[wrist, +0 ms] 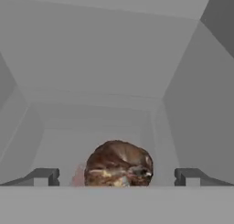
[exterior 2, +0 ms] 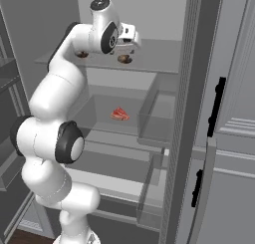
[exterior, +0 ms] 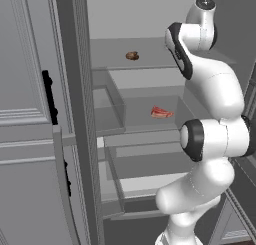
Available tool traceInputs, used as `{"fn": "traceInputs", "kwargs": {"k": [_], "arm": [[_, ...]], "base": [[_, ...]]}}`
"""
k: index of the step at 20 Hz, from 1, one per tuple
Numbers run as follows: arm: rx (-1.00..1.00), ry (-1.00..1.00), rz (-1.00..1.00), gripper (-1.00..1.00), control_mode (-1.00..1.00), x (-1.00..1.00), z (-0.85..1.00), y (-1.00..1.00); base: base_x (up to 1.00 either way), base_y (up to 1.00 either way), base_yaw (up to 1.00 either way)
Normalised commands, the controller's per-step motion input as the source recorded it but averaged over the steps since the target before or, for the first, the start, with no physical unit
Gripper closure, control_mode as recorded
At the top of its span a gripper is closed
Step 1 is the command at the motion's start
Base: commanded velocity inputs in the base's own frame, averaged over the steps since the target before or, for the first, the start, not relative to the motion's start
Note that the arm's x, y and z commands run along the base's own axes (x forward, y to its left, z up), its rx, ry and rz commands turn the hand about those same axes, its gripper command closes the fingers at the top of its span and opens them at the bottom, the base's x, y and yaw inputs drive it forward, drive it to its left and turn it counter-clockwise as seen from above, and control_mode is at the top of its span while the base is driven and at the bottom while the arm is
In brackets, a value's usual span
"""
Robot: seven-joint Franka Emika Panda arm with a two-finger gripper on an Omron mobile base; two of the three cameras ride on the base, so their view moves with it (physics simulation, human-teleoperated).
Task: Place one mushroom and one steak in each tupperware on the nearby counter, to pack two identical lunches.
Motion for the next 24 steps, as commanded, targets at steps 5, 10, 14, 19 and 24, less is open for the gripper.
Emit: {"fn": "traceInputs", "kwargs": {"k": [5, 10, 14, 19, 24], "arm": [[0.0, -0.09, 0.0, -1.0, -1.0, -0.45, -0.47, 0.23], [0.0, -0.04, -0.03, -1.0, -1.0, 0.13, -0.31, -0.16], [0.0, -0.06, -0.06, -1.0, -1.0, 0.0, 0.32, -0.15], [0.0, -0.02, 0.0, -1.0, -1.0, 0.06, 0.38, 0.0], [0.0, 0.06, 0.0, -1.0, -1.0, 0.41, -0.12, 0.0]], "base": [[0.0, 0.0, 0.0], [0.0, 0.0, 0.0], [0.0, 0.0, 0.0], [0.0, 0.0, 0.0], [0.0, 0.0, 0.0]]}}
